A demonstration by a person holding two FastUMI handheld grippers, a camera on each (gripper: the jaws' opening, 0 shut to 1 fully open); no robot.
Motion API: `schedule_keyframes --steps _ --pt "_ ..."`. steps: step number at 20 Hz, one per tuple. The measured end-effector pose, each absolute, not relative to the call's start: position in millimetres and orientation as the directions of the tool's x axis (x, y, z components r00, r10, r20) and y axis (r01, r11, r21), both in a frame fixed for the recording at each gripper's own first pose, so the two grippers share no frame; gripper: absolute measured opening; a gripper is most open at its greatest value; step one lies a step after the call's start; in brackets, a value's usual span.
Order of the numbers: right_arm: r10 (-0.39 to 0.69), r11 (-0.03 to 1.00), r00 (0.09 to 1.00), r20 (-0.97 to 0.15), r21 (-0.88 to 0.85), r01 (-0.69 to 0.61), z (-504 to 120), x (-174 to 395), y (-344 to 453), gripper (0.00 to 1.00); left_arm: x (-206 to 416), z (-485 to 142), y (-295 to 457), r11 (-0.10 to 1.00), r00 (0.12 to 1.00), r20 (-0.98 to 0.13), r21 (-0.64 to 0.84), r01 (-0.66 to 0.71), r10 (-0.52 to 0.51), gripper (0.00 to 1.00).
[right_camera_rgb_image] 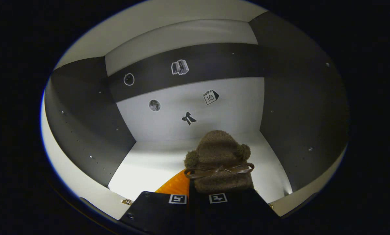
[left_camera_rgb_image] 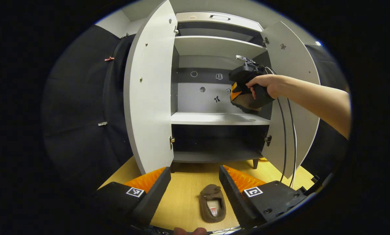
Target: Grab one shoe with the right hand and put it into the shoe cabinet, grab the other shoe with the left hand and put it into the shoe cabinet; then close the right door with the right hand and the left door with the left hand.
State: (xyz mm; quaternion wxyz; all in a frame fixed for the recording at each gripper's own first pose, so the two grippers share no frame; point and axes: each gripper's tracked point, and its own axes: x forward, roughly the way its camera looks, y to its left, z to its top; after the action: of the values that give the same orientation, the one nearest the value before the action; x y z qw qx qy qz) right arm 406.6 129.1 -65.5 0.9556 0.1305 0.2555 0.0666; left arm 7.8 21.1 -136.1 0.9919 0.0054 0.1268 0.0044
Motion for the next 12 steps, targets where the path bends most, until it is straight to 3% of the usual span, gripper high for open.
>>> schedule_keyframes --steps 10,12 --pt "0.148 0.965 0.836 -0.528 0.263 -0.005 -123.4 464.6 131.3 0.1 3.4 -153.5 15.8 0.998 0.95 -0.308 -0.013 -0.061 0.054 0.95" --pt "0.132 0.968 0.84 -0.527 0.25 0.005 -123.0 465.6 131.8 0.17 5.1 -152.3 13.9 0.998 0.951 -0.302 -0.007 -0.063 0.058 0.95"
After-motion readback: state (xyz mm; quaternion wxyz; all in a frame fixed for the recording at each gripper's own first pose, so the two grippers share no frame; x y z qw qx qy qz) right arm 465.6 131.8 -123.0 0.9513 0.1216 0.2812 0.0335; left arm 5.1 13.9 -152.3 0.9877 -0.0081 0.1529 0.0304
